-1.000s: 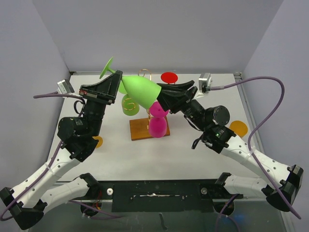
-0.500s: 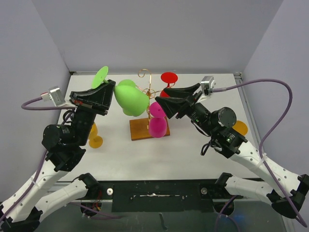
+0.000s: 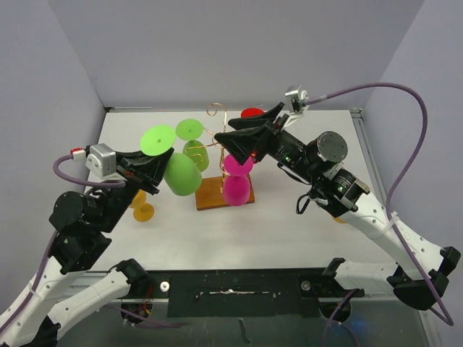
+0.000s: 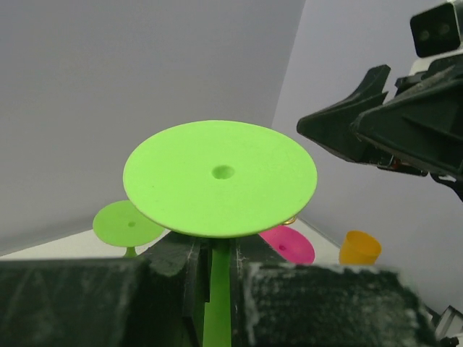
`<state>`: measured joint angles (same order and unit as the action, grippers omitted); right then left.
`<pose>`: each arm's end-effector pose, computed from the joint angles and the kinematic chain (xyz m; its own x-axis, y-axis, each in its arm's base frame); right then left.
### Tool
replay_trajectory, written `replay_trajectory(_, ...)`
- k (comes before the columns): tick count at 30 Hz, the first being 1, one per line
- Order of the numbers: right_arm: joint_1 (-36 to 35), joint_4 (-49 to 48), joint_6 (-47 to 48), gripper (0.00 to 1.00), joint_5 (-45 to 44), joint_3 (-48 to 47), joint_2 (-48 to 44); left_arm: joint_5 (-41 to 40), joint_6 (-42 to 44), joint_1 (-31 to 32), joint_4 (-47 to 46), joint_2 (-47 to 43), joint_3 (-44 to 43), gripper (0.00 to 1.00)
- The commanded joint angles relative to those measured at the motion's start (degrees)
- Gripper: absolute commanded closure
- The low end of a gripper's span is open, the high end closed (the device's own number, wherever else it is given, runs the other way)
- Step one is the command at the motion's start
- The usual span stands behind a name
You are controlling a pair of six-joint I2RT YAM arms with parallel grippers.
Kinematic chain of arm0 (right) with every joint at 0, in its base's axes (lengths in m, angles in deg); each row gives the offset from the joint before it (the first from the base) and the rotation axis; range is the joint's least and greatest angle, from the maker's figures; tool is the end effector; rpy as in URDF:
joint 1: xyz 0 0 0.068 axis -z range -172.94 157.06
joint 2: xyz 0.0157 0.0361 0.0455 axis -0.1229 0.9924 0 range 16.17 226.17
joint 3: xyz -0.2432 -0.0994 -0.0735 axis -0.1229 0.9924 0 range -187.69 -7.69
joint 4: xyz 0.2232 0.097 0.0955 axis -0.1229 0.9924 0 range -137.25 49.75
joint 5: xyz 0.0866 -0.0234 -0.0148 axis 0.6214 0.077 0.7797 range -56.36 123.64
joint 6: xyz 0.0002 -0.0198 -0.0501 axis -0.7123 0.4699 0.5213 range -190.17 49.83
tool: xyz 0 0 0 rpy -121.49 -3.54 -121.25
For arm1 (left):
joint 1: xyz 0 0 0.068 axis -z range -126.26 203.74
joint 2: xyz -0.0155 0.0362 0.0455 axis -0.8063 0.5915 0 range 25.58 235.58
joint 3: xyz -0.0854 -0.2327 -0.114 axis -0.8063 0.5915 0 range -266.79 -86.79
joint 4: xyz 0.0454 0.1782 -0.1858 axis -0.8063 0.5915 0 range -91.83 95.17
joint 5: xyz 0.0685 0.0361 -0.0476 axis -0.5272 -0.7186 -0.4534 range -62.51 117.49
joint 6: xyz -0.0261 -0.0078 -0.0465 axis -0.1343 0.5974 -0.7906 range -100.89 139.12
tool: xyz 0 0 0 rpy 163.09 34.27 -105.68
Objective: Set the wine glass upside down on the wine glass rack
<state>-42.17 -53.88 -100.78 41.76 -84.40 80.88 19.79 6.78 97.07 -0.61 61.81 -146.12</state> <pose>0.1514 0.1835 0.4968 -0.2468 0.4857 -0.8385 -0.8268 0.3458 0.4437 0.0835 -0.0722 0.4616 0.1388 -0.4220 -0.8959 0.6338 0.7330 -0.2471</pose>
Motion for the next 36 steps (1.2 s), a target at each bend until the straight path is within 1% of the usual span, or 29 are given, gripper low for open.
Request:
replay_trajectory(1,-0.66,-1.09,-5.01,0.33,7.5,-3.53,2.77,6.39,5.29,-0.24,2.83,-1.89,2.4,1.0)
replay_trajectory(5,-1.42,1.38,-5.2,0.32,8.18,-5.72,5.19,8.73,7.05,-0.18,1.9,-3.53,6.06,1.0)
replay_trajectory(12,-3.07,6.88,-7.62,0.31,9.47,-8.99,9.74,8.65,8.96,-0.24,1.77,-4.06,9.09,1.0)
replay_trajectory(17,-4.21,12.47,-10.32,0.35,8.16,-11.69,13.3,8.12,9.86,-0.23,0.76,-3.81,10.34,1.0)
replay_trajectory(23,-5.07,15.33,-12.55,0.44,7.79,-13.38,15.6,7.68,10.02,-0.19,0.79,-3.37,10.82,1.0)
replay_trajectory(25,-5.15,15.51,-13.43,0.49,7.61,-13.05,15.63,7.76,9.96,-0.22,0.82,-3.47,11.17,1.0)
replay_trajectory(29,-5.17,13.55,-15.88,0.6,7.79,-11.15,14.63,8.07,9.71,-0.18,0.73,-3.62,12.01,1.0)
replay_trajectory(36,-5.12,10.89,-21.65,0.84,7.7,-8.61,13.31,9.26,9.7,-0.18,0.28,-4.09,12.95,1.0)
